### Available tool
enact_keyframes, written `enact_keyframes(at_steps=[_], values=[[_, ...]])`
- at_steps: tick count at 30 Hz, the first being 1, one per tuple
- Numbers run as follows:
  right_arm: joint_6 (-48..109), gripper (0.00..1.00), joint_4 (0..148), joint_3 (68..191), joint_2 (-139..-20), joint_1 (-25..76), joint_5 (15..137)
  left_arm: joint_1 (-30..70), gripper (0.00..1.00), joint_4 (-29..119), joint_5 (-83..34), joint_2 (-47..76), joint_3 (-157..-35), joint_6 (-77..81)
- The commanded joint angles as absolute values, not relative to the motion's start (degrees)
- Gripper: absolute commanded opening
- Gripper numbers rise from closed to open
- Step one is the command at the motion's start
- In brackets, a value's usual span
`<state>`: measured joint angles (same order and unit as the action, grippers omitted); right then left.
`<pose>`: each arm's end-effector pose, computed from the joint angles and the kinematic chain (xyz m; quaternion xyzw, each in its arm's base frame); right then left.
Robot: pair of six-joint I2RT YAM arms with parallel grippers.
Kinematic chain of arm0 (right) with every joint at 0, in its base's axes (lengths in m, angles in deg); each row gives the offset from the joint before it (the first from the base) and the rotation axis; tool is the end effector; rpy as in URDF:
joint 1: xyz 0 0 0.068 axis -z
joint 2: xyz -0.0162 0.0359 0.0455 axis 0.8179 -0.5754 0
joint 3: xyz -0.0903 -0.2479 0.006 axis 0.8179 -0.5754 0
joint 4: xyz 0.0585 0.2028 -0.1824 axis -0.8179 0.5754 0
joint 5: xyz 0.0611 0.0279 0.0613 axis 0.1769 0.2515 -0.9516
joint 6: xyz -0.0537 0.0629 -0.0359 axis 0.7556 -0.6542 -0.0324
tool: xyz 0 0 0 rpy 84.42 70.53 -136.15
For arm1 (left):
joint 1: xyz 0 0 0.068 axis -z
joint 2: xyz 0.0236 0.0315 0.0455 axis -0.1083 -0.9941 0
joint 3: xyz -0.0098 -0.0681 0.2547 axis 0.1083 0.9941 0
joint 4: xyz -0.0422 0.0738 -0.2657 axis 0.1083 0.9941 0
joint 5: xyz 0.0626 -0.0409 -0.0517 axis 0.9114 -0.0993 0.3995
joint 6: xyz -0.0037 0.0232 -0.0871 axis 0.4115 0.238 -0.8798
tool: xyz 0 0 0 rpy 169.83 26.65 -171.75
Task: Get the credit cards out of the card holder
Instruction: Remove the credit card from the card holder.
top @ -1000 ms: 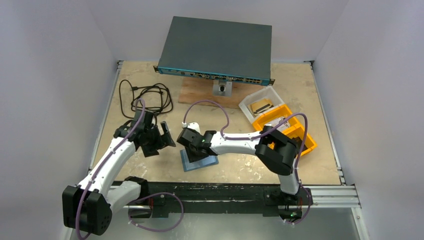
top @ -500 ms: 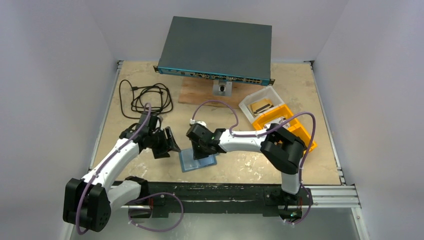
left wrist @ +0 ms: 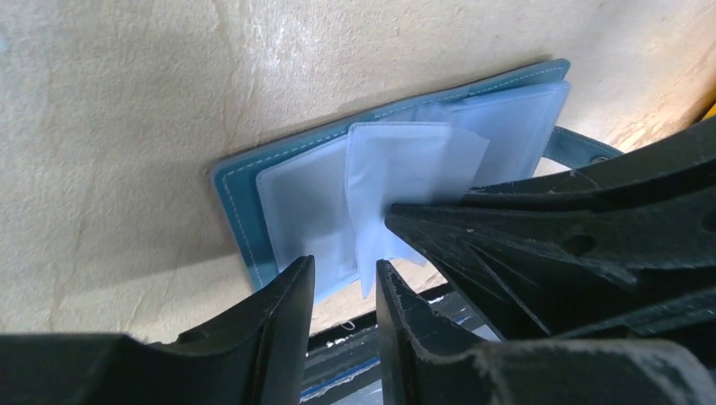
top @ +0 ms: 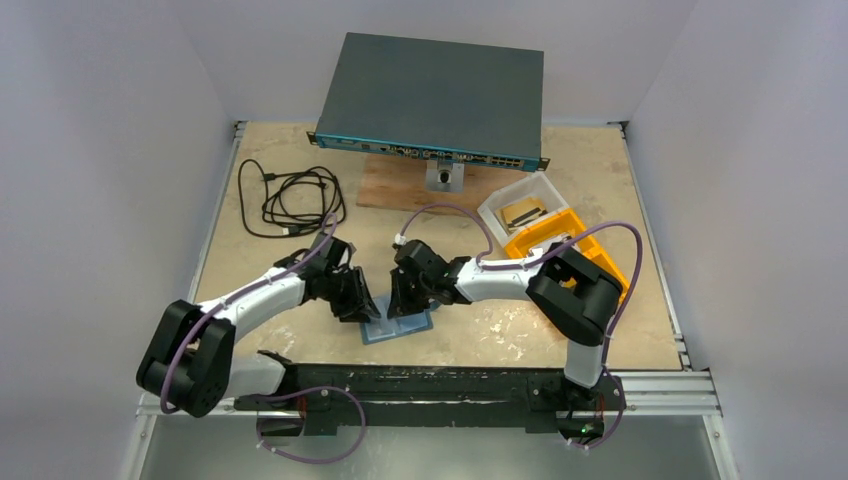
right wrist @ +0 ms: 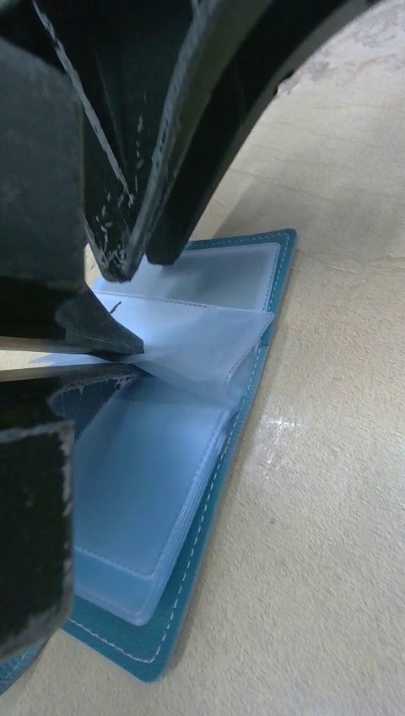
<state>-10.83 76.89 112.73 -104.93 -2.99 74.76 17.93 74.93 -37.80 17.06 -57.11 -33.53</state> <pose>0.2073 0.3542 0.0848 -0.1071 0.9344 0.3099 0.1393 0.2095 -0.1262 0.0983 -0.1546 0.9514 -0.2613 0.0517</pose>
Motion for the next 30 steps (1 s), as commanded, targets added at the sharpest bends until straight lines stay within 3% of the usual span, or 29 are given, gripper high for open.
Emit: enact_keyframes(at_steps=[1,10,15,17,24,30], values=[[-11.1,0.05,75.3,110.3,-106.2,-2.8,73.9,18.4,0.31,68.3,-41.0,14.5,-55.9,-35.4],[-11.4,0.05,74.6,109.8,-105.9,-2.5,73.5,18.8,0.22,64.1,-42.2,10.8,-53.9,-37.0],[-11.4,0.05,75.1,110.0,-104.3,-2.1,73.6,18.8,0.08,64.2,-42.1,9.5,-54.2,-37.4],[-11.1,0.1,75.7,110.5,-103.0,-2.1,74.0,18.8,0.0,64.8,-41.9,10.0,-54.4,-37.6],[-10.2,0.37,80.0,112.9,-97.0,-2.1,77.3,18.8,0.0,69.0,-39.8,14.5,-56.1,-36.7],[-9.6,0.48,86.2,115.8,-93.9,-2.1,82.0,18.9,0.0,70.8,-40.2,19.4,-57.1,-35.6]])
